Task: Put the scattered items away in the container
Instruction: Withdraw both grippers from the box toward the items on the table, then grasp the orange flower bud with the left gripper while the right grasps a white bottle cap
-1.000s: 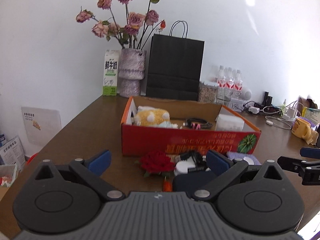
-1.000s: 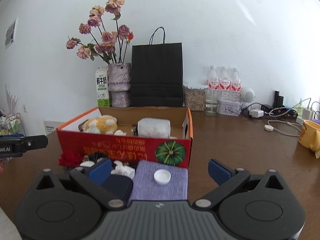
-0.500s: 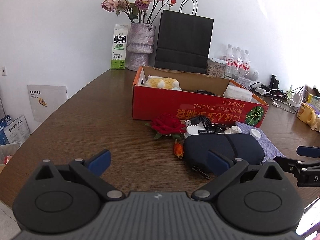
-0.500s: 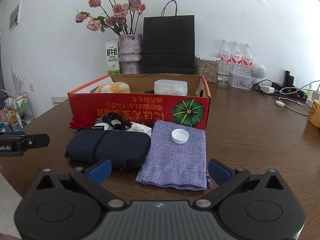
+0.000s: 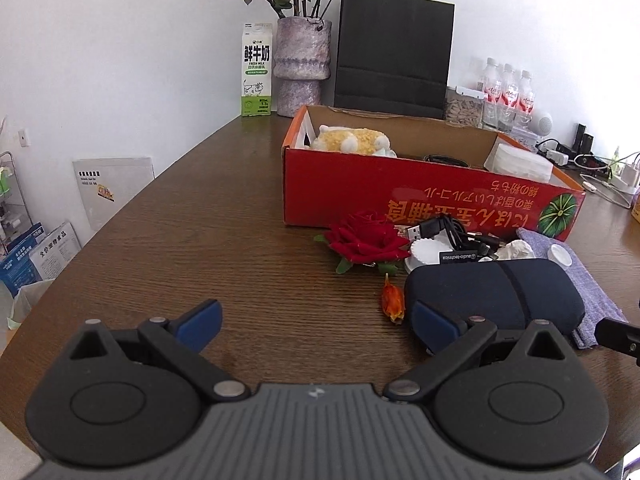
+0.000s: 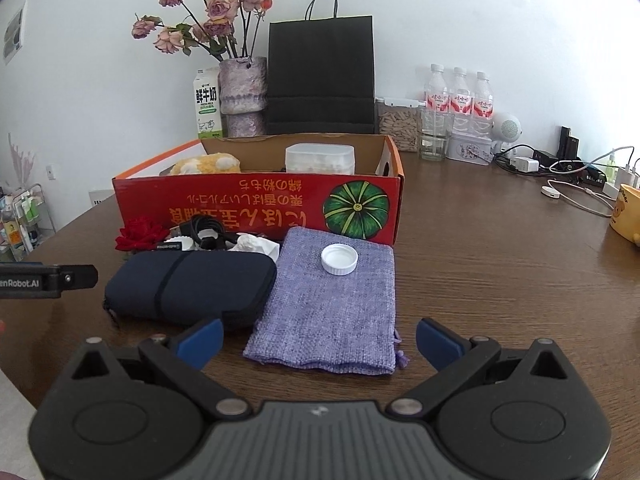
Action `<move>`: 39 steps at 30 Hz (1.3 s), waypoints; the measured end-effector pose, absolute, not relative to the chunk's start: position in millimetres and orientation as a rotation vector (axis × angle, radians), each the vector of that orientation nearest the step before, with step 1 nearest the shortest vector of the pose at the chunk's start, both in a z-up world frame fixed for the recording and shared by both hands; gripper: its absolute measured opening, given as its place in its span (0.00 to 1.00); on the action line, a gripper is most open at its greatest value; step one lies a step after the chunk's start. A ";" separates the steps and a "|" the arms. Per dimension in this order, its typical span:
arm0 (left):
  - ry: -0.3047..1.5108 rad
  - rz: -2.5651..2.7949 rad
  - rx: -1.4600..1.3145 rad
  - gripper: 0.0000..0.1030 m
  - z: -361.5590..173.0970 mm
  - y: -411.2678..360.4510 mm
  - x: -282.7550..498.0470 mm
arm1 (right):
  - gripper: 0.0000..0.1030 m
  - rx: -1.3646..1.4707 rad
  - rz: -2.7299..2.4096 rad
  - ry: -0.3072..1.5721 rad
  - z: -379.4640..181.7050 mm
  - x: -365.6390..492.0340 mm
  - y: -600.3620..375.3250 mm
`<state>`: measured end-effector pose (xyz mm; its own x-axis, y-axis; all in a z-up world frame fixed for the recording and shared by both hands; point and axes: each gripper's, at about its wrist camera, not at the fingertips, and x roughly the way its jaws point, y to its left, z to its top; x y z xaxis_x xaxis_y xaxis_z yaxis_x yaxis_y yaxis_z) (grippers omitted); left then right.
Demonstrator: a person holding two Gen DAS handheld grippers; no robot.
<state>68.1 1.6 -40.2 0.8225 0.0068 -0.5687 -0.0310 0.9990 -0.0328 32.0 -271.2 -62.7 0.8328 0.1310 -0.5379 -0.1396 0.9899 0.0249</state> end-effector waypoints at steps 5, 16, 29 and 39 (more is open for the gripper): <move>0.616 0.037 -0.021 1.00 -43.5 -2.3 80.4 | 1.00 -0.027 0.142 0.570 -64.9 38.4 -272.2; 0.614 0.024 -0.007 1.00 -44.0 -2.9 89.7 | 1.00 -0.020 0.131 0.582 -69.8 56.3 -281.3; 0.652 0.023 0.079 1.00 -50.6 -8.9 93.7 | 0.99 0.005 0.141 0.561 -66.4 60.7 -285.3; 0.657 0.010 0.051 1.00 -49.8 -3.6 99.5 | 0.98 0.005 0.141 0.542 -62.7 63.5 -287.4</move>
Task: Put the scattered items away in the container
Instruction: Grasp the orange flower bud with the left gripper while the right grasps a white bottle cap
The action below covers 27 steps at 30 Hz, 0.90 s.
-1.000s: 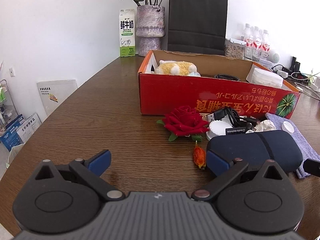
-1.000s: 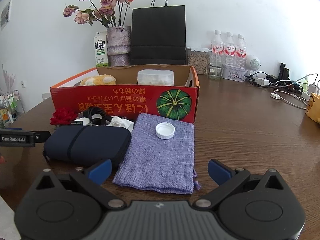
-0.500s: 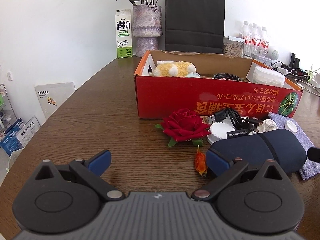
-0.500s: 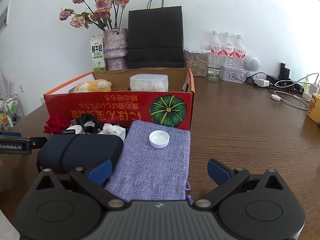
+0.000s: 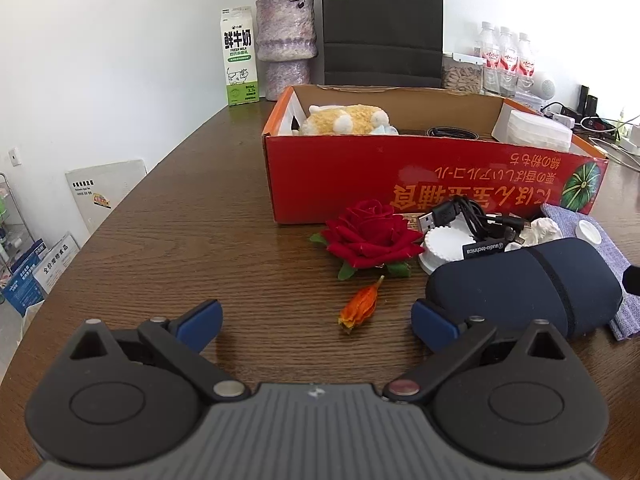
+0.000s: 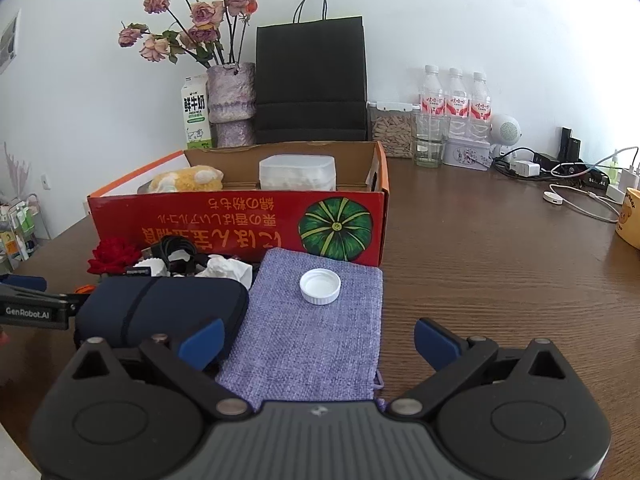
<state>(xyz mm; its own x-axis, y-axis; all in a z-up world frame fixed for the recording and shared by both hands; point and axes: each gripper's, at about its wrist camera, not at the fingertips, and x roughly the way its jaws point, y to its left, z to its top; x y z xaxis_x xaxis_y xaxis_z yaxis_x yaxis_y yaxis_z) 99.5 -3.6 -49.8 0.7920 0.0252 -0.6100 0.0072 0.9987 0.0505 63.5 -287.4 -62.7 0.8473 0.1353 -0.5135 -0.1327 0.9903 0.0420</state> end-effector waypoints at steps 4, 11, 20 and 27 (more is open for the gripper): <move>0.654 0.005 0.060 0.99 -49.3 -3.4 101.3 | 0.92 0.016 0.150 0.546 -60.7 71.5 -288.8; 0.663 -0.049 0.034 0.84 -48.4 -1.2 106.3 | 0.83 -0.019 0.161 0.535 -55.7 94.5 -283.3; 0.652 -0.088 0.059 0.50 -44.6 -9.4 104.7 | 0.66 0.001 0.170 0.618 -63.4 130.0 -286.1; 0.645 -0.145 0.070 0.14 -43.0 -18.8 101.3 | 0.26 -0.051 0.196 0.621 -68.5 127.9 -278.2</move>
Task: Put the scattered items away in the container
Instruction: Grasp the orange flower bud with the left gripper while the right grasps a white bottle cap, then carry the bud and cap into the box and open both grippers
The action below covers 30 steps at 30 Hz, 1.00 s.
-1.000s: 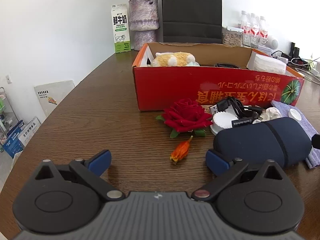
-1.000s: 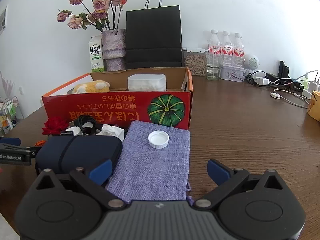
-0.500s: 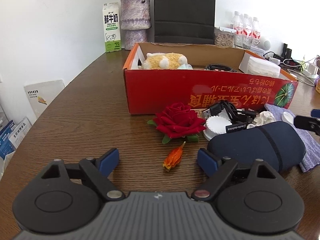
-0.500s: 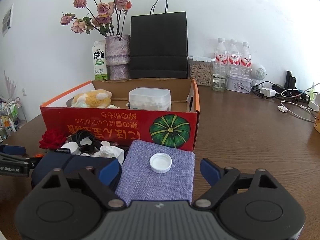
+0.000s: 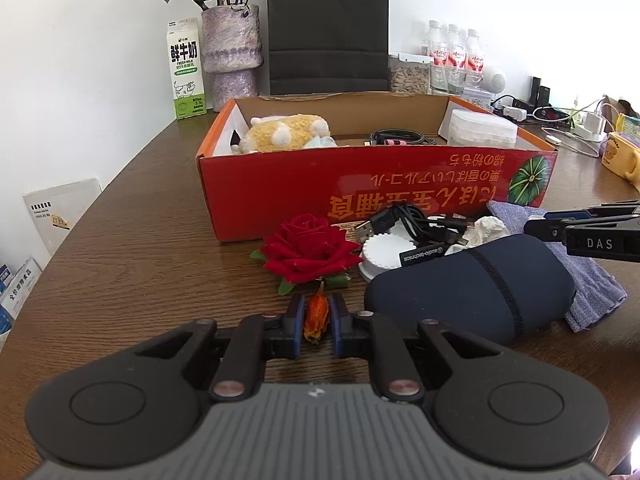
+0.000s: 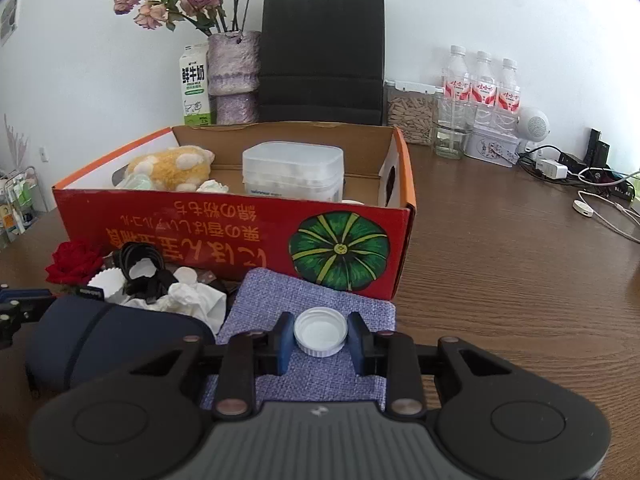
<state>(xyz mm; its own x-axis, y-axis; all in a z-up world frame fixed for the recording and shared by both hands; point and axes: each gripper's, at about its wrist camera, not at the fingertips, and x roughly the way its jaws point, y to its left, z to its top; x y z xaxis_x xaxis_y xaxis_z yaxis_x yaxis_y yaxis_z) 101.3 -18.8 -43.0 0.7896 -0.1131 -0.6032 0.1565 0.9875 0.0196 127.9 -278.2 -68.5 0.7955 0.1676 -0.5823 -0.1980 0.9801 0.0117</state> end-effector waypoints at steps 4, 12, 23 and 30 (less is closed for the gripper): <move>0.637 -0.139 0.042 0.13 -44.1 -15.0 97.6 | 0.26 -0.065 0.192 0.576 -61.5 117.7 -277.0; 0.586 -0.115 -0.012 0.13 -30.7 -3.9 89.1 | 0.26 -0.050 0.191 0.534 -47.7 107.5 -280.5; 0.398 -0.135 -0.035 0.13 24.8 -7.6 88.8 | 0.26 -0.058 0.236 0.416 -10.4 109.8 -263.0; 0.264 -0.209 -0.049 0.13 68.2 -36.9 116.7 | 0.27 -0.033 0.255 0.292 26.7 136.0 -249.6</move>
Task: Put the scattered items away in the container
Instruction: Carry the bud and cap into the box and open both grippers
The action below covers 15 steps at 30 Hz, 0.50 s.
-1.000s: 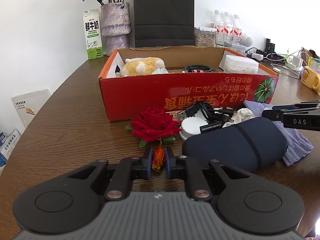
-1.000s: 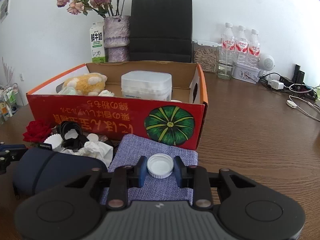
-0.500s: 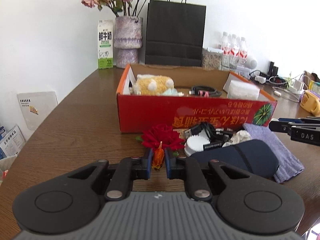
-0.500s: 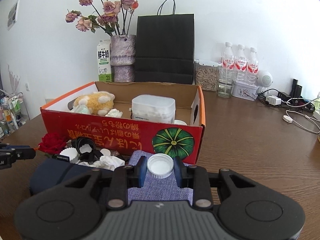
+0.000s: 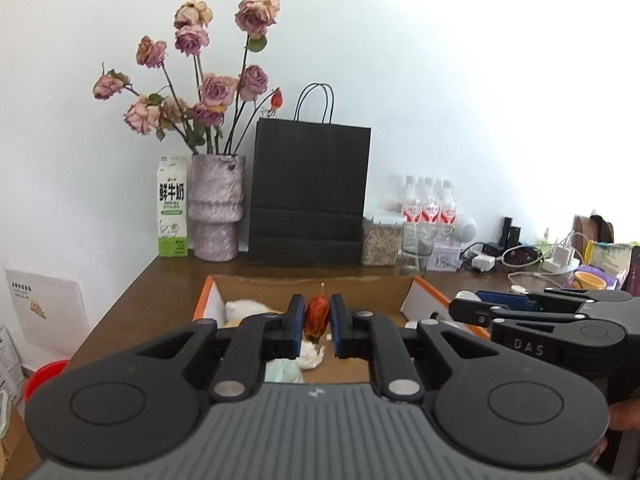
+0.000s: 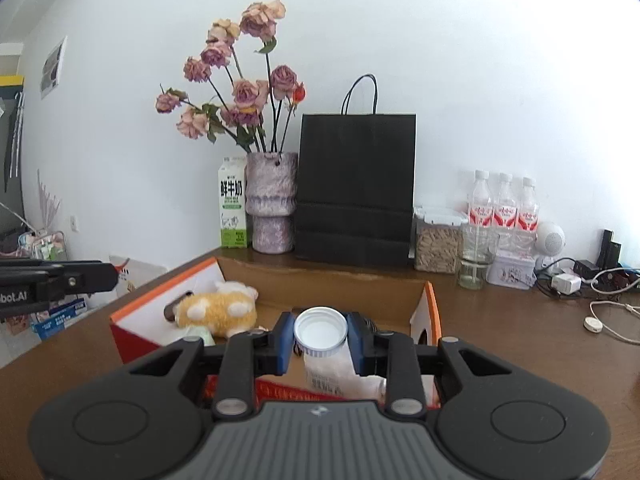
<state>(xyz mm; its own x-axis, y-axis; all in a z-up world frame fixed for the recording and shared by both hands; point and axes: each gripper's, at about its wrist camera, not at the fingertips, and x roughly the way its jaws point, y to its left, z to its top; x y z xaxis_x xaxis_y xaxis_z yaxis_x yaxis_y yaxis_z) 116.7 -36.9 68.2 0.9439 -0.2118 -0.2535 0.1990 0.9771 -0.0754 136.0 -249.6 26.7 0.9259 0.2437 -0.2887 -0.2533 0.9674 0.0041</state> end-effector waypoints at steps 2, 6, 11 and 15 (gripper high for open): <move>0.245 -0.223 -0.054 0.13 74.8 -44.6 129.9 | 0.27 -0.021 0.263 0.270 35.1 147.7 -247.5; 0.223 -0.196 -0.056 0.13 76.5 -56.0 164.9 | 0.27 -0.002 0.253 0.257 42.7 180.9 -242.9; 0.224 -0.080 -0.056 0.13 45.3 -52.8 206.7 | 0.27 0.039 0.261 0.317 20.0 208.7 -238.3; 0.295 -0.069 -0.077 0.13 32.6 -40.2 216.4 | 0.27 0.042 0.291 0.345 3.9 212.0 -235.5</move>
